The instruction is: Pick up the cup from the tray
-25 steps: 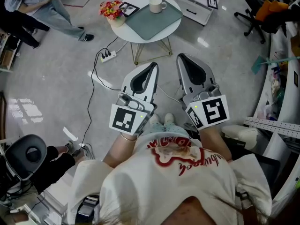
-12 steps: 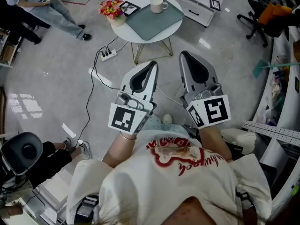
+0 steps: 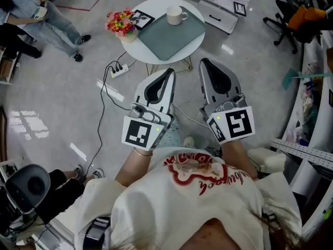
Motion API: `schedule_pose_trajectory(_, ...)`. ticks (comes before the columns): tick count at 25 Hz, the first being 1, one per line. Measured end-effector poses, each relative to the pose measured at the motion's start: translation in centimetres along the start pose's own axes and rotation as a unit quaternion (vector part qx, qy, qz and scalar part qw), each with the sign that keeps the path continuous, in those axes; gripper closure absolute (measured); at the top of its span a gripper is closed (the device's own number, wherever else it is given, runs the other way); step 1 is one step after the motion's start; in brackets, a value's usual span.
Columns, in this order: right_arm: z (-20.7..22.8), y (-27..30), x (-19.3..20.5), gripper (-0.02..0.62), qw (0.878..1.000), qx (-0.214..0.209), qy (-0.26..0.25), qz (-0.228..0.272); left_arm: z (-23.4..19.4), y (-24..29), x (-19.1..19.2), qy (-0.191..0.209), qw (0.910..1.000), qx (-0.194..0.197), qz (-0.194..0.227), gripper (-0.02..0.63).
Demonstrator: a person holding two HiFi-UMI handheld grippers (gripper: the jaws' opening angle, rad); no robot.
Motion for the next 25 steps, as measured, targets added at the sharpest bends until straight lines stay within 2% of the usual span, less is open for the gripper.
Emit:
schedule_pose_trajectory(6, 2.1, 8.9, 1.8, 0.568, 1.000, 0.027, -0.006, 0.008, -7.6, 5.4, 2.0, -0.003, 0.9993, 0.034, -0.013, 0.592)
schedule_pose_trajectory(10, 3.6, 12.5, 2.4, 0.568, 0.999, 0.047, -0.010, 0.009, -10.8, 8.6, 2.6, -0.001, 0.9983, 0.057, -0.011, 0.592)
schedule_pose_trajectory(13, 4.4, 13.8, 3.2, 0.568, 0.998, 0.056, -0.010, -0.003, -11.7, 9.6, 3.4, -0.019, 0.9978, 0.061, -0.018, 0.592)
schedule_pose_trajectory(15, 5.2, 14.6, 3.7, 0.568, 0.998, 0.062, -0.009, -0.007, -12.3, 10.4, 4.0, -0.017, 0.9976, 0.065, -0.019, 0.592)
schedule_pose_trajectory(19, 6.9, 15.5, 5.1, 0.568, 0.997, 0.068, -0.008, -0.018, -12.7, 11.5, 4.9, -0.029, 0.9981, 0.052, -0.016, 0.592)
schedule_pose_trajectory(25, 10.8, 17.7, 11.6, 0.566, 0.996, 0.059, 0.037, -0.063, -12.7, 12.7, 7.0, -0.049, 0.9965, 0.064, -0.021, 0.592)
Point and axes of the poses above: the fingertips, and each gripper's own axes: y forward along the fingers, z to its right, x out of its underside, the point moved 5 cm from there along -y, backward along the fingers, and after that the axes turned 11 degrees about z, right-handed, at the moved point
